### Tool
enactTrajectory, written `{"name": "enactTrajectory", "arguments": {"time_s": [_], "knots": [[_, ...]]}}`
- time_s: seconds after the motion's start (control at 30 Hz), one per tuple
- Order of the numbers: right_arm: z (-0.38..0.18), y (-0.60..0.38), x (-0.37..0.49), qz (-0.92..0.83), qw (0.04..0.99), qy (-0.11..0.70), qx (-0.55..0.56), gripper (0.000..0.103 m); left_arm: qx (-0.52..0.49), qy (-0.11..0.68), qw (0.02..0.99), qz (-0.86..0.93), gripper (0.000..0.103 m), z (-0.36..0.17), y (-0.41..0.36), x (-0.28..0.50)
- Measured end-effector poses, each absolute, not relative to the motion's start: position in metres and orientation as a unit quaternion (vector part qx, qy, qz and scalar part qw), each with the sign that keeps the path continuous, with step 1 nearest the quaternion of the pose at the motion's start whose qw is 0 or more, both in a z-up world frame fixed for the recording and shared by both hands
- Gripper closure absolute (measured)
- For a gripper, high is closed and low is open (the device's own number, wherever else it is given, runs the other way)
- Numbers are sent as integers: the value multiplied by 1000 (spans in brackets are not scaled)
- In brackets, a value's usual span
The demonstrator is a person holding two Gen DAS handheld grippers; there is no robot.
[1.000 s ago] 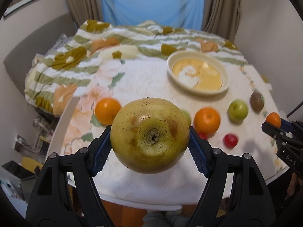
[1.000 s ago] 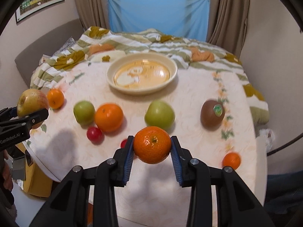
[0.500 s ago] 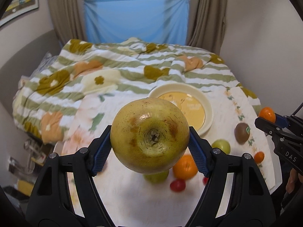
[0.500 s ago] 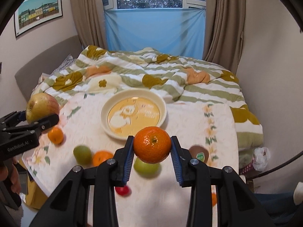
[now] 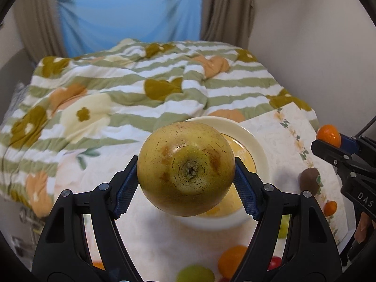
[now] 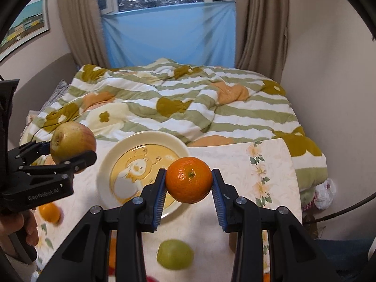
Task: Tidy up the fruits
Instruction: 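Carry the pear into the white bowl and open the left tool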
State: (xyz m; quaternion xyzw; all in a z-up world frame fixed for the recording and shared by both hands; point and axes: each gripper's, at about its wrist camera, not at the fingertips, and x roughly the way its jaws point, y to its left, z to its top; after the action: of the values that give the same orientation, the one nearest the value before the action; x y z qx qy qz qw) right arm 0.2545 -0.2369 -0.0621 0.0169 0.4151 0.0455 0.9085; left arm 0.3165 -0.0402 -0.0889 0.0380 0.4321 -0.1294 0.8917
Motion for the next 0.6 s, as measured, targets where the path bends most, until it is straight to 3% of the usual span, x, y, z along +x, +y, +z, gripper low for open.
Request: {"name": "enactTrajectory", "arguments": {"time_s": [0.6], "knots": [[-95, -254, 284, -31, 891, 450, 47, 69, 111, 481, 846, -201, 20, -168, -89, 395]]}}
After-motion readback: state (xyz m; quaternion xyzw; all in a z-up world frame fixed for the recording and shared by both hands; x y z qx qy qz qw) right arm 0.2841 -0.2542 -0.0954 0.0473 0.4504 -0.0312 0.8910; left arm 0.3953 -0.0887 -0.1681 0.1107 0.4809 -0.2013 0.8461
